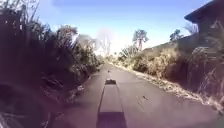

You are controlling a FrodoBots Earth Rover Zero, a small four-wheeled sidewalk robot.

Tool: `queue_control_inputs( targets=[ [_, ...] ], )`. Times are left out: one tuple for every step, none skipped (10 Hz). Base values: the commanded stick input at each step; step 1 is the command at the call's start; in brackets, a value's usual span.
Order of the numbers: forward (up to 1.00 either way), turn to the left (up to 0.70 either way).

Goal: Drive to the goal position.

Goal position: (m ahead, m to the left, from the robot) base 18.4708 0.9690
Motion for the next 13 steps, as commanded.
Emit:
queue_control_inputs(
  targets=[
    [0.85, 0.00],
    [0.85, 0.00],
    [0.85, 0.00],
    [0.85, 0.00],
    [0.85, 0.00],
    [0.85, 0.00],
    [0.85, 0.00],
    [0.85, 0.00],
    [0.85, 0.00],
    [0.85, 0.00],
    [0.85, 0.00],
    [0.85, 0.00],
    [0.85, 0.00]
  ],
)
